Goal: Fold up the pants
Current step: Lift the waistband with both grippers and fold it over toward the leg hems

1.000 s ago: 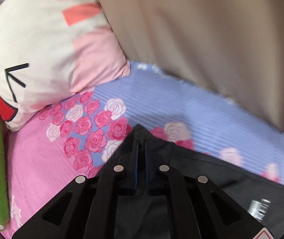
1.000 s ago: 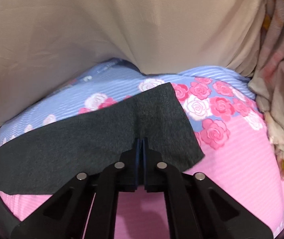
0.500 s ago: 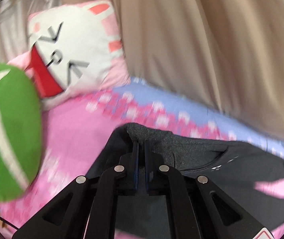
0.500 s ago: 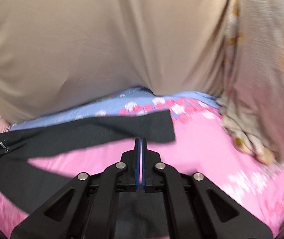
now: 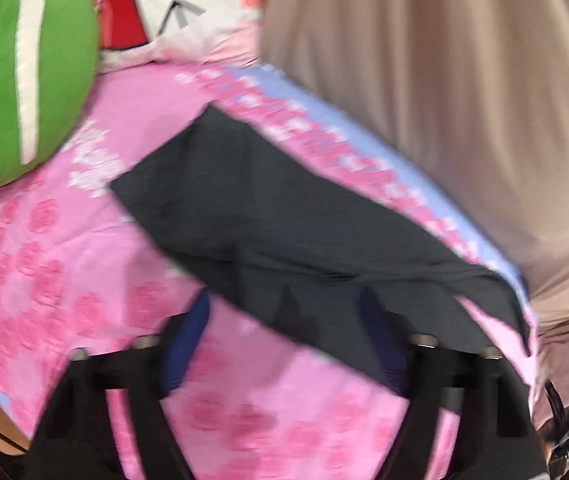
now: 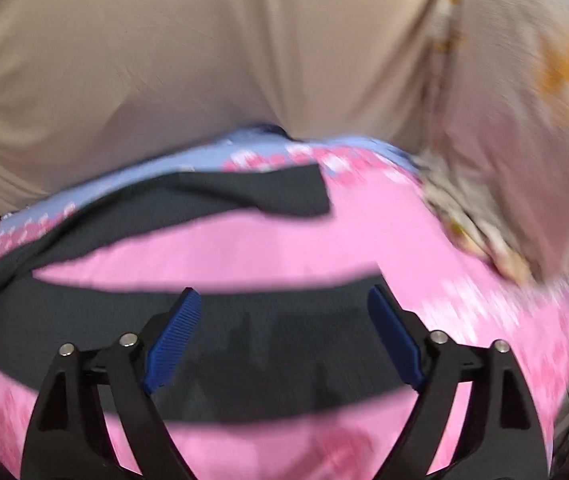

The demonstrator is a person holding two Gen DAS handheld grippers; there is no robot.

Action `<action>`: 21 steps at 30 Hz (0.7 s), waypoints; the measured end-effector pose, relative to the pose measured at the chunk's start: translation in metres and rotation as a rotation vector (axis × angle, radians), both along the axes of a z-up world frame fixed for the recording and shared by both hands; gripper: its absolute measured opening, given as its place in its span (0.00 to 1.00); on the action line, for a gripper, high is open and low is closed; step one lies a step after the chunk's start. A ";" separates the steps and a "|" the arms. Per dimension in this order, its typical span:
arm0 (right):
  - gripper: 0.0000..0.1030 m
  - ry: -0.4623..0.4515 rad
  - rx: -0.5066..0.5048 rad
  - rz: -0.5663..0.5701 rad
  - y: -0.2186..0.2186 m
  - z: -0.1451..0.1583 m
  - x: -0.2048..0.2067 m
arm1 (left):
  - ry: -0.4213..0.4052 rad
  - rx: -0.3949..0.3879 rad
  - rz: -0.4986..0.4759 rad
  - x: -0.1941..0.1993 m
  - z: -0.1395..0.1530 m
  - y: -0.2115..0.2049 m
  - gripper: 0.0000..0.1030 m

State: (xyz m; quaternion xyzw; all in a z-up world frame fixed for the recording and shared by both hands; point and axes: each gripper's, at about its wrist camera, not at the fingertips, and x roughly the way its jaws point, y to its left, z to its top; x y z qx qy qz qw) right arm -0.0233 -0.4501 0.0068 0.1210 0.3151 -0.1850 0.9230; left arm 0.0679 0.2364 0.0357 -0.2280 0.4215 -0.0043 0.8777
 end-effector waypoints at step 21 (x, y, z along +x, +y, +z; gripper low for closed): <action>0.01 -0.038 -0.011 0.068 -0.056 0.017 0.106 | 0.097 -0.012 0.113 0.067 -0.029 -0.006 0.74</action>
